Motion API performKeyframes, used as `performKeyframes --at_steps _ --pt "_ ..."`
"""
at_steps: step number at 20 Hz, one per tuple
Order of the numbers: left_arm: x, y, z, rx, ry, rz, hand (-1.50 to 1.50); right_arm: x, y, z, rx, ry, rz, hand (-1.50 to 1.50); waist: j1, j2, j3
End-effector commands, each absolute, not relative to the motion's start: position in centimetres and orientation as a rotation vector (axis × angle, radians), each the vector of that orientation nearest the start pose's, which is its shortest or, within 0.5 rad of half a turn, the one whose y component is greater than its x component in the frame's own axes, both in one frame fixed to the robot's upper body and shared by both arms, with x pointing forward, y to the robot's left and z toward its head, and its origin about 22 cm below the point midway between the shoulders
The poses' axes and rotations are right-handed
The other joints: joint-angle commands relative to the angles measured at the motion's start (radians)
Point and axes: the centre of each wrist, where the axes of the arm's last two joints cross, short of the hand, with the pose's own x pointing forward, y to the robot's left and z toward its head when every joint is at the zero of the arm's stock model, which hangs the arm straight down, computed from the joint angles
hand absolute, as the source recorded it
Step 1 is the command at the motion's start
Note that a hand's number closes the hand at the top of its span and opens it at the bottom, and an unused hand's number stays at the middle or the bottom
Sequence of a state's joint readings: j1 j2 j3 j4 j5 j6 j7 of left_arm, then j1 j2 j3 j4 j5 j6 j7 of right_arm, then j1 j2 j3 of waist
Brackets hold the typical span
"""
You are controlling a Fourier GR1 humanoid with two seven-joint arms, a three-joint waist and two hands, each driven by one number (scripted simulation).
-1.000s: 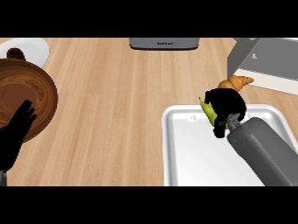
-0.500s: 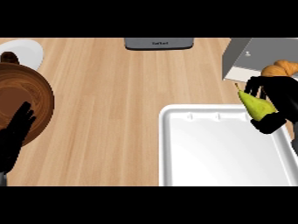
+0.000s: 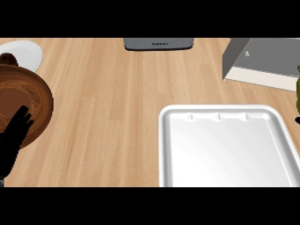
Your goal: Pick the pear from the tray and place it in the tiered shelf
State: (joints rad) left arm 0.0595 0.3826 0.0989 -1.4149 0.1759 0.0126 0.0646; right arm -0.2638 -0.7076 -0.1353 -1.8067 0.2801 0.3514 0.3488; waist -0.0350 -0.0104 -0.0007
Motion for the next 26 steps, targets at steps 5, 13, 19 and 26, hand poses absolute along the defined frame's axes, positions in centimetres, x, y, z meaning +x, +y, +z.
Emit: performKeyframes --at_steps 5,13,19,26 --pt "21.9 35.8 -0.8 0.271 -1.321 -0.020 0.00 21.6 -37.5 30.4 -0.792 -1.590 0.637 1.50 0.017 0.003 0.000" --pt "23.5 36.2 0.8 0.261 -1.314 -0.042 0.00 19.6 -37.3 34.2 -0.897 -1.643 0.491 1.50 0.033 0.009 0.000" --pt "23.4 34.8 -0.6 0.241 -1.331 -0.057 0.00 21.2 -37.9 38.8 -1.134 -1.555 0.533 1.50 0.053 0.014 -0.001" --pt "22.8 34.7 -0.3 0.254 -1.342 -0.059 0.00 23.3 -39.4 40.9 -1.153 -1.512 0.549 1.50 0.052 0.012 0.000"
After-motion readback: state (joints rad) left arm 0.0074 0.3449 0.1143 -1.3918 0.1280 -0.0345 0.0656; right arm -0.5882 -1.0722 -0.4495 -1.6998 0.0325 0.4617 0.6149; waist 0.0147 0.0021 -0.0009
